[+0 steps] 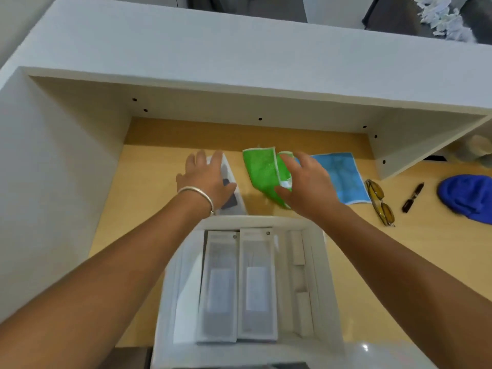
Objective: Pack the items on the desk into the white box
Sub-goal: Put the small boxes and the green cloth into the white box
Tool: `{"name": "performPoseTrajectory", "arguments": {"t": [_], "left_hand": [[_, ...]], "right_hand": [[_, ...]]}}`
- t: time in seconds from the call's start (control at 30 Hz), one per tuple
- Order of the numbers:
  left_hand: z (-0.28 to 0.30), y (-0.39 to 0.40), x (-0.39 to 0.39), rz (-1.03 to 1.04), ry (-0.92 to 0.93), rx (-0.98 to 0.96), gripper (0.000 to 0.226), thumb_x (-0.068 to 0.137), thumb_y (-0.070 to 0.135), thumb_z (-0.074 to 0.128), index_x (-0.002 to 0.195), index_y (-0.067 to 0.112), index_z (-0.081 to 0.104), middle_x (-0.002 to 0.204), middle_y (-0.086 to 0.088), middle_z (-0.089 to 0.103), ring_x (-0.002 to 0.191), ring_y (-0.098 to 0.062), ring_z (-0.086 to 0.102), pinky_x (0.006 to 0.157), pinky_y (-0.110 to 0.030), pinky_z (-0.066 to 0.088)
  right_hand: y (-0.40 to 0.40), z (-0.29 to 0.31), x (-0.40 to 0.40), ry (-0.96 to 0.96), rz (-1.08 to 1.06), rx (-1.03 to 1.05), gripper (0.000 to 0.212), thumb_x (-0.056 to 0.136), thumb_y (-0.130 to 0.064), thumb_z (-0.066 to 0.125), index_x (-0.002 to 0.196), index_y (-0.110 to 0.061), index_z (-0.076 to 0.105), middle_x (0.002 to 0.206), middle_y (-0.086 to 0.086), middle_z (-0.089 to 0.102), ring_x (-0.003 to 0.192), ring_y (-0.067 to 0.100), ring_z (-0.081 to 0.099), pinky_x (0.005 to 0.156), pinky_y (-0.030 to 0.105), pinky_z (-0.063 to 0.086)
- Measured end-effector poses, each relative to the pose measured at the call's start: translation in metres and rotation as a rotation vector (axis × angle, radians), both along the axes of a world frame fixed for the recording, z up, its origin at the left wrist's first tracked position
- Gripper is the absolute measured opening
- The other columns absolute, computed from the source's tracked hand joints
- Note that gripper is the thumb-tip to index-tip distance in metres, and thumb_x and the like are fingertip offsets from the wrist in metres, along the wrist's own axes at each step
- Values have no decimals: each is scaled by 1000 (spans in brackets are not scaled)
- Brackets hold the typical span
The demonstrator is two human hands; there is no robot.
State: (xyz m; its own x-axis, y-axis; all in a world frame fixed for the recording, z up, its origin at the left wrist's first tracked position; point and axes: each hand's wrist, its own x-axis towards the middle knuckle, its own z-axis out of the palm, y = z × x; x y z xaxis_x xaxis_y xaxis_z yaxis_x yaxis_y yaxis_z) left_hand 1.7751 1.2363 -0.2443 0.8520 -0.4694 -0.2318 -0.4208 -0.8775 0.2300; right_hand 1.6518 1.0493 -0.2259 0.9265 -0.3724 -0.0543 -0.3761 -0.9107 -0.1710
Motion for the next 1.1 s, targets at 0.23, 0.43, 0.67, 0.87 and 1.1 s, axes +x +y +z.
{"name": "performPoseTrajectory", "arguments": {"t": [0.23,0.43,0.67,0.87,1.1], "left_hand": [[-55,-50,42,190,331,316,121,68,72,64,151,29,-12,157,-15,-9,132,-49,30,102,-49,40],[-72,-64,38,212,352,263,128,65,64,74,150,28,-14,155,-16,-28,131,-51,32,99,-47,42],[-49,-54,27,169,185,36,93,70,41,77,146,35,24,153,-12,15,128,-41,36,93,-45,45],[25,-18,10,213,-130,-264,77,75,37,72,141,37,33,141,-7,37,123,-34,44,91,-48,50],[83,37,-40,118,-286,-559,66,78,22,61,139,33,39,130,-3,55,111,-26,55,80,-38,47]], "right_hand": [[-59,-73,59,242,224,66,87,80,-47,69,150,-26,21,157,14,16,143,33,16,110,48,28],[-65,-113,69,341,351,39,78,85,-51,58,151,-31,19,159,13,7,145,33,8,107,50,32],[-59,-107,66,263,345,6,39,94,-14,49,132,-22,56,148,13,37,121,35,51,90,41,48],[-51,-42,36,-93,114,196,34,91,-23,56,124,-21,63,143,11,46,120,34,51,91,39,43],[-4,47,-33,-375,61,217,29,87,-19,61,115,-15,68,122,7,59,110,26,54,86,37,45]]}}
